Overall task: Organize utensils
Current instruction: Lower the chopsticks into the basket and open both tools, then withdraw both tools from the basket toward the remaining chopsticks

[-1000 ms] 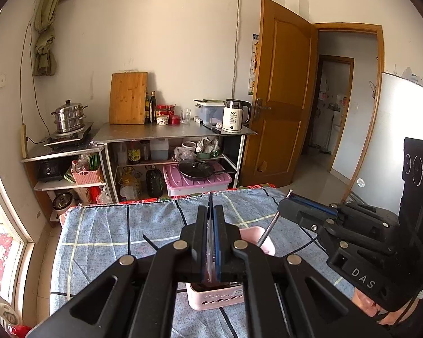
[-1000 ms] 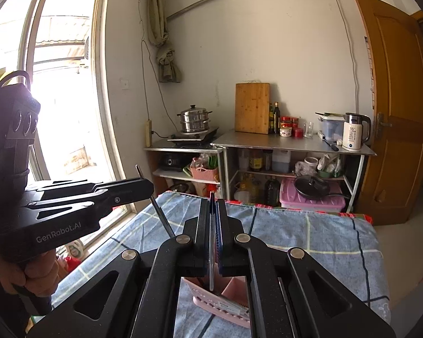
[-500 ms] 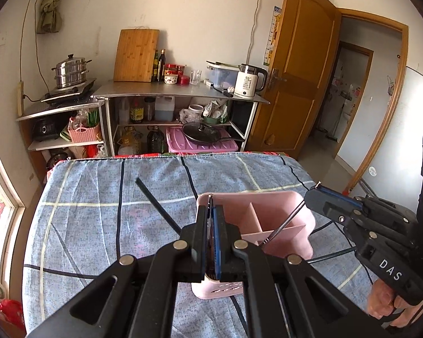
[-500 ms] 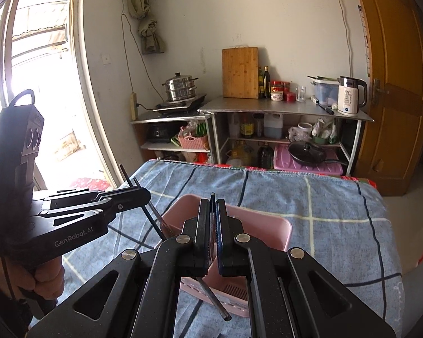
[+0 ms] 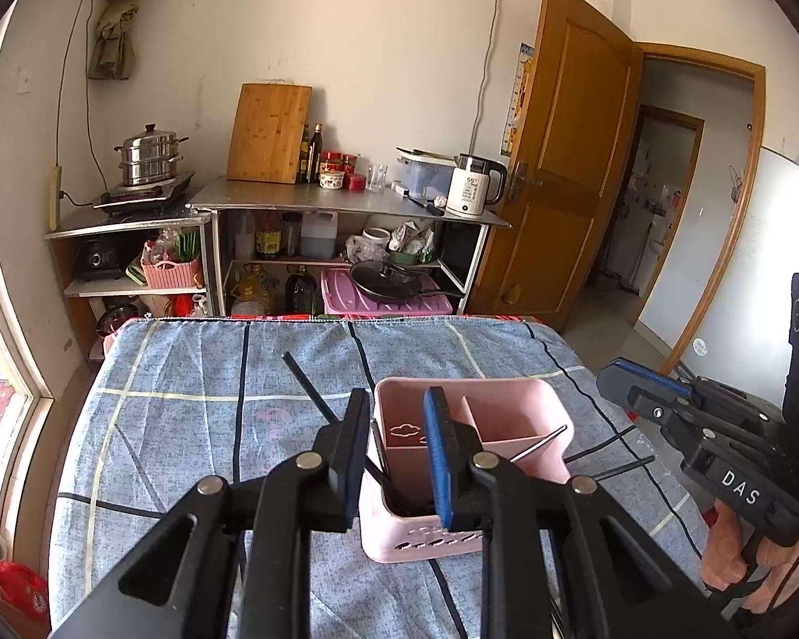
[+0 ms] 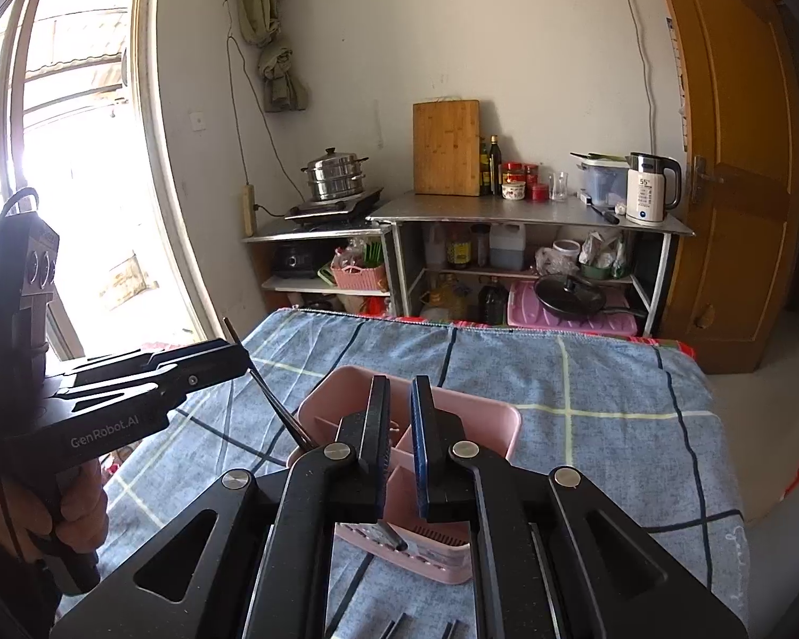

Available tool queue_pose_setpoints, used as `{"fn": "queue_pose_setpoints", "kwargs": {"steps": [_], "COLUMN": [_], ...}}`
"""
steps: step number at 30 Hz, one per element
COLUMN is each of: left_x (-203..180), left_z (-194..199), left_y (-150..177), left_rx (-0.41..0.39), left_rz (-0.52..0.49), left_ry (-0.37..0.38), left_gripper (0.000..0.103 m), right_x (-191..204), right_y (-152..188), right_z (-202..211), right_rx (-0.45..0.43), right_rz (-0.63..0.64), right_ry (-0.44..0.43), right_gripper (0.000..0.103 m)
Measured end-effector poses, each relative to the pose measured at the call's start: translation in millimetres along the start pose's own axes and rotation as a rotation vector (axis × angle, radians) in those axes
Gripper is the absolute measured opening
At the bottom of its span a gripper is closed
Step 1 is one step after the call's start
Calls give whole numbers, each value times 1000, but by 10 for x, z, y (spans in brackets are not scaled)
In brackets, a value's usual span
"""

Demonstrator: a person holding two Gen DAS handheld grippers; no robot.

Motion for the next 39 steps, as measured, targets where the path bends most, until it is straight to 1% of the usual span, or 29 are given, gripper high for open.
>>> {"fn": "queue_pose_setpoints", "kwargs": {"steps": [4,12,15,21,26,31,35,39], "left_x": [-27,-165,-224,-373,-470,-544,-604,-701], "left_z": [222,555,621,727,790,790,701,535], "left_y": [41,268,388,746,1033,1219,1370,1544], "left_rx": [-30,-67,-72,-64,-45,-21,20,84], "left_rz": [6,-8,-11,-26,-15,-11,-3,-8], "left_ry": [-6,-8,-1,-4,8,23,44,71], "left_gripper": [25,31,32,32,32,32,32,32], "right_x": [-1,6,-16,-105,-185,-224,-271,-331], "right_y": [44,284,378,637,877,1111,1271,1408], "right_z": [231,656,802,974,1035,1047,997,891], "right_rx": [-26,-60,-76,-71,-43,-8,26,70], "right_rz": [4,39,33,5,-20,-35,-51,-70], "right_ry": [2,5,3,7,15,16,19,30], "right_gripper": [8,8,8,8,8,8,8,8]}}
Point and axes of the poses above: each gripper's, at about its wrist camera, not at the fingertips, and z roughly against the way its jaws point, x to its left, y to its underside, the point moved 8 cm from there along -z, roughly the way its jaws point, and after that the axes turned 7 degrees about -z, right-handed, at the moved point
